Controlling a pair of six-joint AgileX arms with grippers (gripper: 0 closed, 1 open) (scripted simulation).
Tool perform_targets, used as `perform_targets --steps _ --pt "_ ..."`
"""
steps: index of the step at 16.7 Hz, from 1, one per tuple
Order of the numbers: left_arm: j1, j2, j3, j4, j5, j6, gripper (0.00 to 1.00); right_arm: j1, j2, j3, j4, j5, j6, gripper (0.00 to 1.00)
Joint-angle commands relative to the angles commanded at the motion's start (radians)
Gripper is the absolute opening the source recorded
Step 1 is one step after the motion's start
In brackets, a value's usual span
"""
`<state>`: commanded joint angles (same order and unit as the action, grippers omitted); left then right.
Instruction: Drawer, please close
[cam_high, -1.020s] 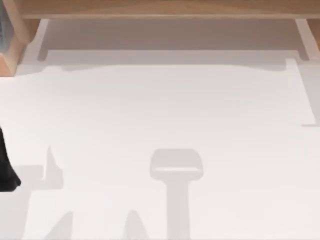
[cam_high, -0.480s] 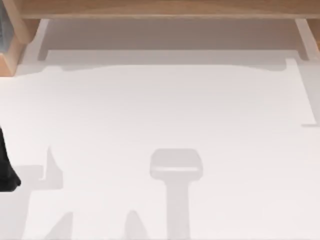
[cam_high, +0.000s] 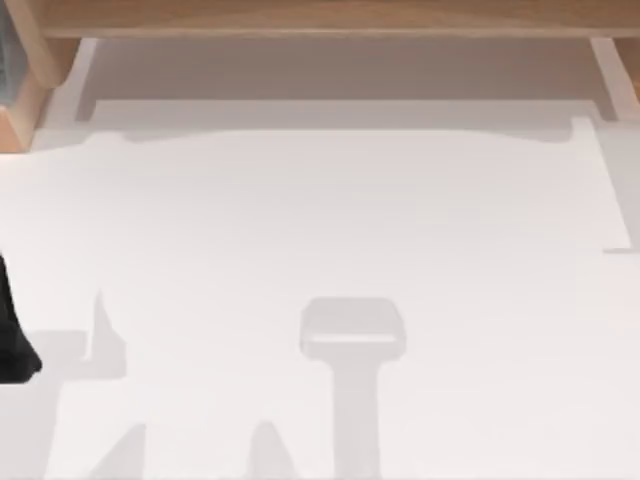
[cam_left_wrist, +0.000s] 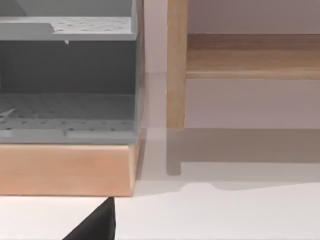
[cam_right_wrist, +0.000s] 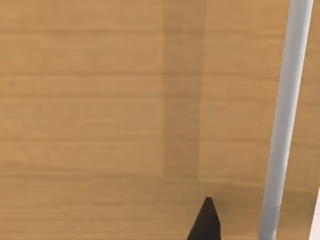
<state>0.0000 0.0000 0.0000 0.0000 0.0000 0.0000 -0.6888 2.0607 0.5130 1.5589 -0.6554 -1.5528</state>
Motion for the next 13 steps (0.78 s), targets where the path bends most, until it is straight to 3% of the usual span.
perform_targets --steps 3,4,13 --pt "0.000 0.000 0.000 0.000 0.000 0.000 1.00 0.000 0.000 0.000 0.000 0.000 0.000 0.02" --pt "0.000 0.000 0.000 0.000 0.000 0.000 1.00 0.000 0.000 0.000 0.000 0.000 0.000 0.00" --pt "0.000 0.000 0.000 0.000 0.000 0.000 1.00 -0.001 0.003 0.002 -0.004 0.002 0.002 0.00"
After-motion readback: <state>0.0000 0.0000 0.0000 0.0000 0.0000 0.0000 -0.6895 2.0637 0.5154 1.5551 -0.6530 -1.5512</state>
